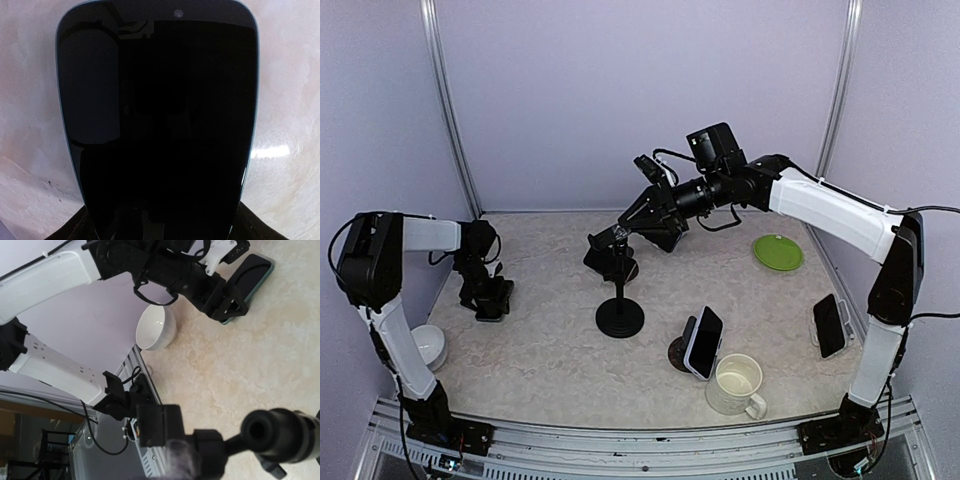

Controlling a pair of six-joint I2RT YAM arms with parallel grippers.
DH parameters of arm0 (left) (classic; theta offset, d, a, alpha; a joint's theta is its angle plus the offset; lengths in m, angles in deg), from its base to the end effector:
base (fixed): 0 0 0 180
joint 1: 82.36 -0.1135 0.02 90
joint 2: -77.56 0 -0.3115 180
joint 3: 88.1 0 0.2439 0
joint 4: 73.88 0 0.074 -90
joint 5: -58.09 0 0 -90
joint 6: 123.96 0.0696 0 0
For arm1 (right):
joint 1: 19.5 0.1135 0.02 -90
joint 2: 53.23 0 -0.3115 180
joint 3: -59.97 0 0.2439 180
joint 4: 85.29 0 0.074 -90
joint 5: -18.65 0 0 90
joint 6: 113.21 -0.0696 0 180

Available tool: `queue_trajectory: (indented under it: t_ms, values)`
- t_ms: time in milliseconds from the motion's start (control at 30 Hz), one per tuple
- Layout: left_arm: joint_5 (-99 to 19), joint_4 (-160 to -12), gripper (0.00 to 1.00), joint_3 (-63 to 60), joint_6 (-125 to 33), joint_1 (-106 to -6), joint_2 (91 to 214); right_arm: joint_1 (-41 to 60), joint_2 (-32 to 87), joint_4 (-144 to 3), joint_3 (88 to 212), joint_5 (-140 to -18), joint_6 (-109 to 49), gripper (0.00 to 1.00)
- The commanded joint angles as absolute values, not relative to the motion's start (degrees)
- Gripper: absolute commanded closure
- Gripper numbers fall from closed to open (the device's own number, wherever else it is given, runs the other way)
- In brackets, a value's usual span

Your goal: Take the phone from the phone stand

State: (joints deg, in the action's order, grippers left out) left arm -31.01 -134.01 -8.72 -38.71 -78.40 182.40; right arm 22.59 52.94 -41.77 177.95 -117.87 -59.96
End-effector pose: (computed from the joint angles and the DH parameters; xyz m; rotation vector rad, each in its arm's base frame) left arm 0.3303 -0.0218 0.1666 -0.0220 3.0635 0.0150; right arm 0.2995 0.3386 0.3985 -0.6681 2.3072 1.6027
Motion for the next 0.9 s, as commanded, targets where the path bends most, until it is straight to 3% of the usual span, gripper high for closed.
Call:
queue_trajectory:
  t_ms: [0,233,467,700,867]
  values:
    - [-28.39,-136.69,0.24,-9.14,-37.39,-78.31,185.71,22.14,50.99,-44.86,178.67,-119.77,-59.86,1.0]
    - [-28.11,-136.76,0.02,-9.18,-38.13,-78.43,182.96,22.11,51.86,-44.42,179.66,-120.25,-59.9,1.0]
    - [-29.33,-135.54,0.01,-3.52,-38.35,-75.5,173.69,22.11,52.13,-44.1,180.37,-120.61,-59.85,1.0]
    - [-33.17,-120.11,0.01,-0.94,-34.25,-62.91,156.92,22.16,51.64,-45.17,179.24,-121.1,-60.94,1.0]
    - [-35.1,-116.94,0.01,0.14,-32.02,-56.49,151.2,22.11,51.24,-46.0,178.35,-121.01,-61.6,1.0]
